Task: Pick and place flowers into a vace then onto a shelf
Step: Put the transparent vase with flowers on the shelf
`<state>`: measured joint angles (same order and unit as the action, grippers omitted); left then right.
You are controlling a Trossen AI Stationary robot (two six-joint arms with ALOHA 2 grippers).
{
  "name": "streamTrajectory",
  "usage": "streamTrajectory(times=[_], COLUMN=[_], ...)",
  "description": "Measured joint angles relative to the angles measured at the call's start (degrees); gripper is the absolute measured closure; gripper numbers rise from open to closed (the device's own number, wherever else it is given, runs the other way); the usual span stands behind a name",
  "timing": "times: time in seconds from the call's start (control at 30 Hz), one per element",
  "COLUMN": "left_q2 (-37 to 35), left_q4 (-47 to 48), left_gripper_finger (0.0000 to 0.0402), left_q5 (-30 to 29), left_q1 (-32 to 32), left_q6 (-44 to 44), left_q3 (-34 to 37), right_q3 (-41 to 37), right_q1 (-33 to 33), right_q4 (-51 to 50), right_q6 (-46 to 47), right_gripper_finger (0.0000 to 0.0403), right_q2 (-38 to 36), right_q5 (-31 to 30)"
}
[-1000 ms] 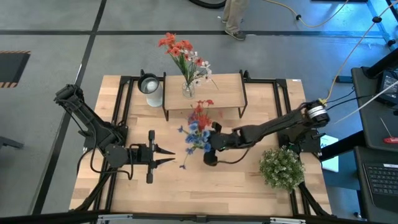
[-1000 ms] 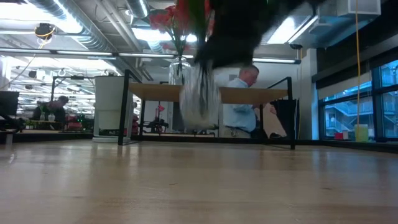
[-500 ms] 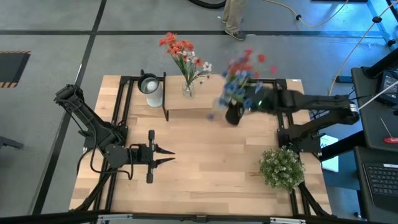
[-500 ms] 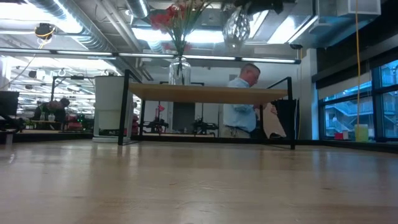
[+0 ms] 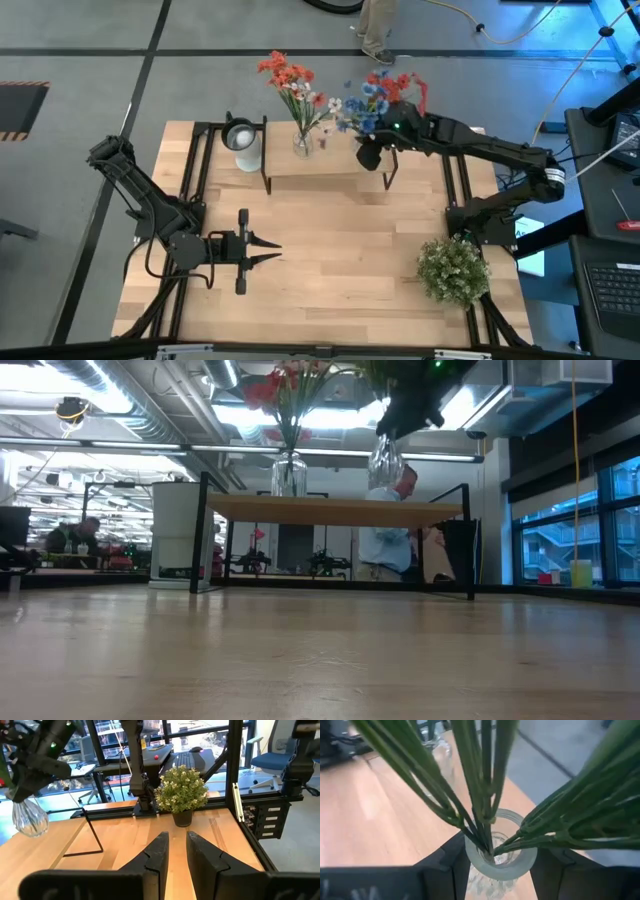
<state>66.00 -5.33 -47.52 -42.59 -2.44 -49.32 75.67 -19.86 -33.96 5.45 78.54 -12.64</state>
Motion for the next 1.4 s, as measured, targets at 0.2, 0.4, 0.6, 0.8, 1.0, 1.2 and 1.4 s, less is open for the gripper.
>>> streamTrajectory(times=[0.2, 0.4, 0.6, 0.8, 1.0, 1.2, 1.4], left_q2=[0.00, 0.00, 0.00, 0.00, 0.00, 0.00, 0.00], left_q4=[-0.02, -0.02, -0.02, 0.00, 0.00, 0.01, 0.01], left_gripper_finger=[0.0339, 0.0342, 0.0341, 0.0344, 0.0343, 0.0346, 0.0344], left_q5=[0.00, 0.01, 0.01, 0.02, 0.02, 0.02, 0.02], left_q1=[0.00, 0.00, 0.01, 0.02, 0.02, 0.02, 0.02], left_q6=[0.02, 0.02, 0.11, 0.15, 0.13, 0.15, 0.15], left_q3=[0.00, 0.00, 0.00, 0.00, 0.00, 0.00, 0.00], right_q3=[-0.01, -0.01, -0.01, 0.04, 0.01, 0.01, -0.01], right_q1=[-2.55, -3.85, -4.53, -4.46, -4.48, -4.48, -4.46], right_q4=[0.20, 1.16, 1.19, 2.19, 2.71, 1.67, 1.23], right_q6=[-0.60, -1.39, -1.18, -1.05, -0.69, 0.34, 0.25], right_gripper_finger=[0.0249, 0.0249, 0.0249, 0.0249, 0.0249, 0.0190, 0.0162], right_q2=[3.02, 4.33, 4.83, 6.16, 6.28, 6.28, 6.28], right_q5=[3.32, 3.29, 3.29, 3.15, 3.20, 3.15, 3.19])
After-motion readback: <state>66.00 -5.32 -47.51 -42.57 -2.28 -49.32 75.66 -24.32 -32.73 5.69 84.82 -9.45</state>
